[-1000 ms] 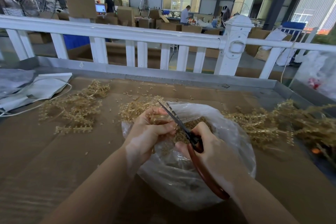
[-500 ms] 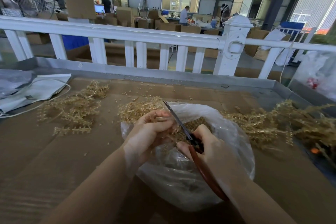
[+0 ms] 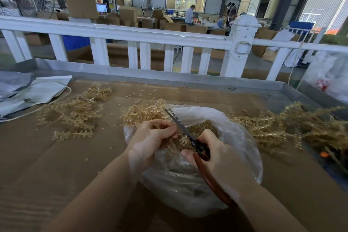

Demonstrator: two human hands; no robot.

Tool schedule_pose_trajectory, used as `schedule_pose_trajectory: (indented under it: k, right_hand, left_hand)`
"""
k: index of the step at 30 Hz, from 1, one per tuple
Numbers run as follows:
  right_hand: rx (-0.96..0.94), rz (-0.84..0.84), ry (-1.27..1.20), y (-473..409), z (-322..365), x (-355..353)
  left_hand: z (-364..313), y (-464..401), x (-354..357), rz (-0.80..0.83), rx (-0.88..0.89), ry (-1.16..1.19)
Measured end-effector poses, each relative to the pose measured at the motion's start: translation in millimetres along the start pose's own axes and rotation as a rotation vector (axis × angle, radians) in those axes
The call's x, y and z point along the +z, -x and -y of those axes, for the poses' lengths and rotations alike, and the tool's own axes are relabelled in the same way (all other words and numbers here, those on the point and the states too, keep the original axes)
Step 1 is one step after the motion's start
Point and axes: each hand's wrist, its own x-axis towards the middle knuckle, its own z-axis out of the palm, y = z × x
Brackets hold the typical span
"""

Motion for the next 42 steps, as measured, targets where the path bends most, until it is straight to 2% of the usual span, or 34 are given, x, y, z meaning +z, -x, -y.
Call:
schedule_pose_trajectory:
  k: [9,17,21,28,42]
  right_hand:
    - [0.023,0.012,0.026,0.8,2.0,-2.0]
    - [0.022,-0.024,-0.012,0.1,-1.4,4.2]
    - [0.021,-0.027,-0.044,-1.8,-2.1,4.7]
    - [0.028,-0.022,-0.026,-3.0,-5.3,3.8]
    - [0.095,0.030,-0.028,-4.6,-5.6,-0.2]
  left_hand:
    - [1.5,-0.5,-1.9,0.020,-0.026,0.009]
    - [2.7,-1.6,-0.1,0.024,-0.005,-0.111]
    - [2.0,2.5,2.1,0.092,-0.006,-0.142]
    - [2.4,1.6,1.5,0.109,-0.023,-0.161]
    - [8.7,-0.3,-3.3,0.040,-0.072,-0.263]
